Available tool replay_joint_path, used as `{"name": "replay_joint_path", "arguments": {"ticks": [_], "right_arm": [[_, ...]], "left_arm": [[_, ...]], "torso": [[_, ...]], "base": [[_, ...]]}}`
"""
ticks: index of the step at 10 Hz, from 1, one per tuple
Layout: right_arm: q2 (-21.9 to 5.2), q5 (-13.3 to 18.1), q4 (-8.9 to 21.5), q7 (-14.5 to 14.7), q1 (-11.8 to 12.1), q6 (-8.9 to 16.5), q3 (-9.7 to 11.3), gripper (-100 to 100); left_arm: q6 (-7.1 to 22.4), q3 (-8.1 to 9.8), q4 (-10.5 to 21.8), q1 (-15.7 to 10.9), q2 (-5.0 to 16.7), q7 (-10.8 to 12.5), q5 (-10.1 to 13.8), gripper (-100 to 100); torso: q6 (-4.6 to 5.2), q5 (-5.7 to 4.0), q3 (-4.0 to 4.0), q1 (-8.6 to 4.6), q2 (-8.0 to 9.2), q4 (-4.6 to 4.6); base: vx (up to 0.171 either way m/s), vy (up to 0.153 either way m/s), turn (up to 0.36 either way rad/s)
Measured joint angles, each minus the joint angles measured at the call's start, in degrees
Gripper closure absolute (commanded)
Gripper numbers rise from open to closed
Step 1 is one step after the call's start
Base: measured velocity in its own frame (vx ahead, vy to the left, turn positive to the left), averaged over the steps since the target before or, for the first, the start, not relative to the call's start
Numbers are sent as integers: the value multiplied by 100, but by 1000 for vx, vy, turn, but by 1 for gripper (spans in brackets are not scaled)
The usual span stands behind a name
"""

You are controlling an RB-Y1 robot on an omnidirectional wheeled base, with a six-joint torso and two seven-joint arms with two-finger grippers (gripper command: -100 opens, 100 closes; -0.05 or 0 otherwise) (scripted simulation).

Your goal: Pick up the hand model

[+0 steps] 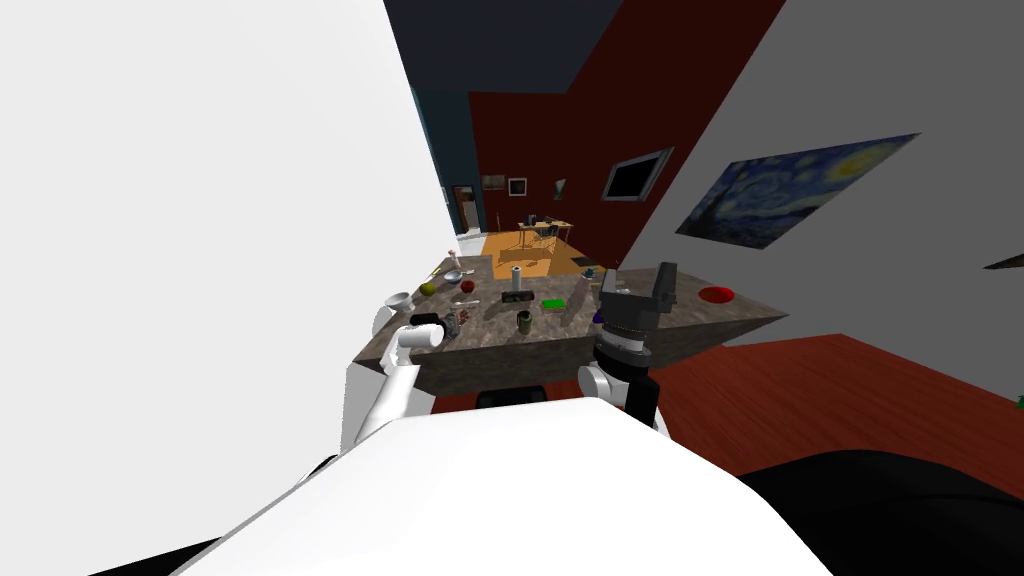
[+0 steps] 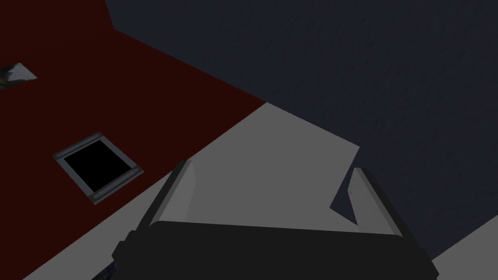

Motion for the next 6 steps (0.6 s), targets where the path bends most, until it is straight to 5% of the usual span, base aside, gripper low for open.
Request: {"name": "replay_joint_path", "arguments": {"ticks": [5,6], "right_arm": [[0,0,0,0,0,0,0,0],[0,0,0,0,1,0,0,0]], "left_arm": [[134,-386,-119,-131,197,817,-342,100],[142,-397,-124,-132,200,854,-350,0]], "torso": [[0,-4,3,-12,1,5],[-2,-5,-1,-20,-7,4]], "base": [[-47,49,-79],[0,0,0]]}}
